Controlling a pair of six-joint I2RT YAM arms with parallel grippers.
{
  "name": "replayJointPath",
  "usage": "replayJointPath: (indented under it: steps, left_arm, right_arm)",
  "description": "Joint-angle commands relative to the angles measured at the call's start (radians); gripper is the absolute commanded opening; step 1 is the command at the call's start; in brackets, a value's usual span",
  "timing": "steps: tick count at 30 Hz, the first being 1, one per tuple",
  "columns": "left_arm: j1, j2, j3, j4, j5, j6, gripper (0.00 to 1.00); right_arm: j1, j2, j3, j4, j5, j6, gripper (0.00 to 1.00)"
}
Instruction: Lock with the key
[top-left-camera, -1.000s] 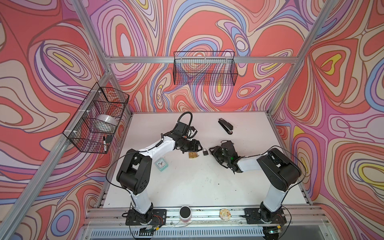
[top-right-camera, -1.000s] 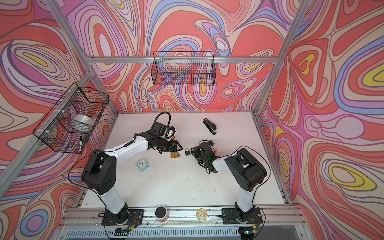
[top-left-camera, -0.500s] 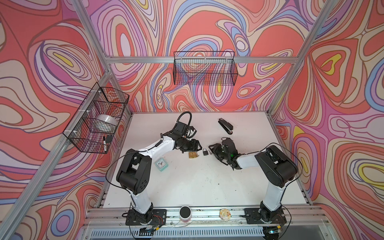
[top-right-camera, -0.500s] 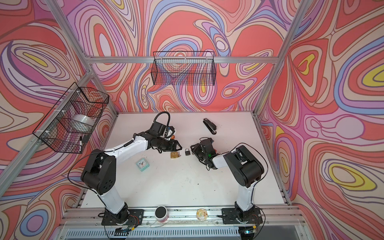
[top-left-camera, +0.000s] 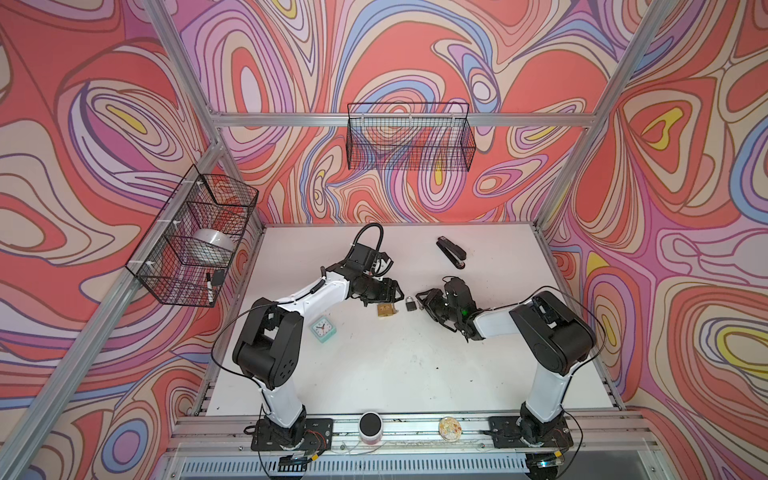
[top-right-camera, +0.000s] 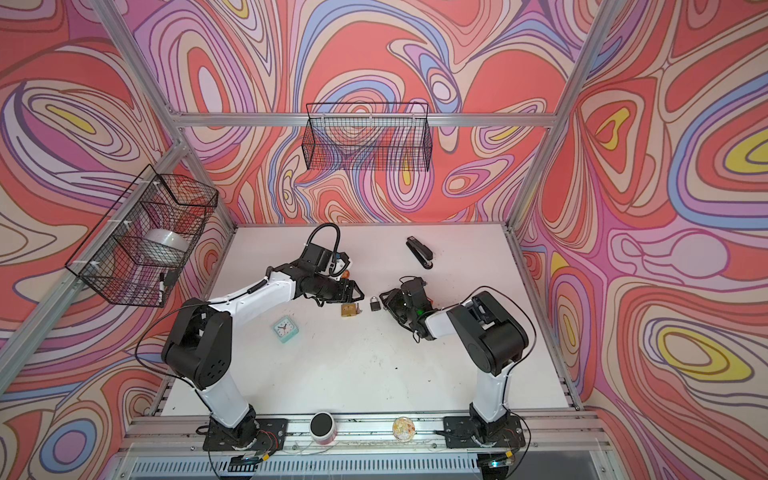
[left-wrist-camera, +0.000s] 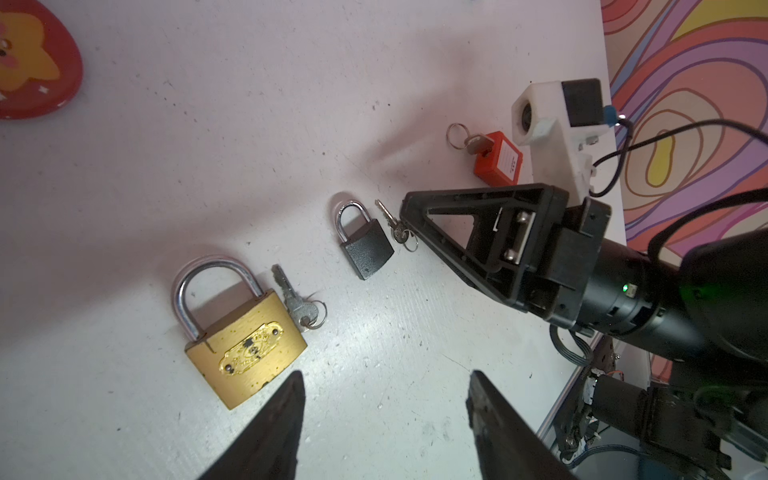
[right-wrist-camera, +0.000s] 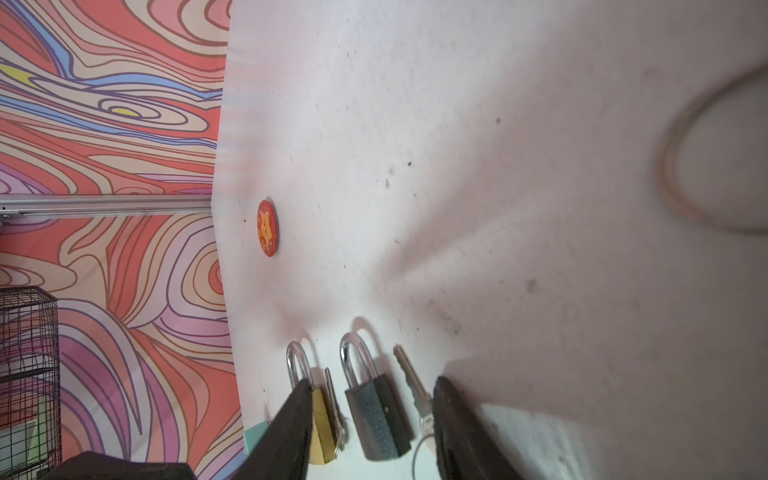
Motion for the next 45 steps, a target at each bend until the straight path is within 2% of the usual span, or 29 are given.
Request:
replayJointPath:
  steps: [1,5,11,15,19,27,45]
  left_arm:
    - [0.003,-0.042,-0.004,-0.01,0.009,-0.005,0.64]
    - [0.004,-0.047,-0.005,-0.014,0.005,-0.002,0.64]
    - [0.004,-0.036,0.002,-0.009,0.012,-0.001,0.64]
    - [0.004,-0.027,0.006,-0.001,0.019,-0.007,0.64]
    - [0.004,-0.026,0.003,0.004,0.022,-0.009,0.64]
    - [0.003,-0.025,-0.004,0.007,0.026,-0.01,0.64]
    - [0.004,-0.023,-0.004,0.004,0.027,-0.009,0.64]
  right_arm:
    - [0.002,-0.005,-0.027,-0.098,0.003,-0.013,0.49]
    - [0.003,-0.096,-0.02,-0.183,0.049,-0.078,0.49]
    - [-0.017,-0.311,0.061,-0.567,0.201,-0.315,0.5]
    - [-0.092,-0.394,0.057,-0.726,0.223,-0.387,0.54]
    - [-0.18,-0.461,0.019,-0.794,0.222,-0.429,0.62]
    - [-0.288,-0.476,-0.028,-0.823,0.162,-0.474,0.7]
    - [-0.291,-0.354,-0.046,-0.741,0.055,-0.495,0.7]
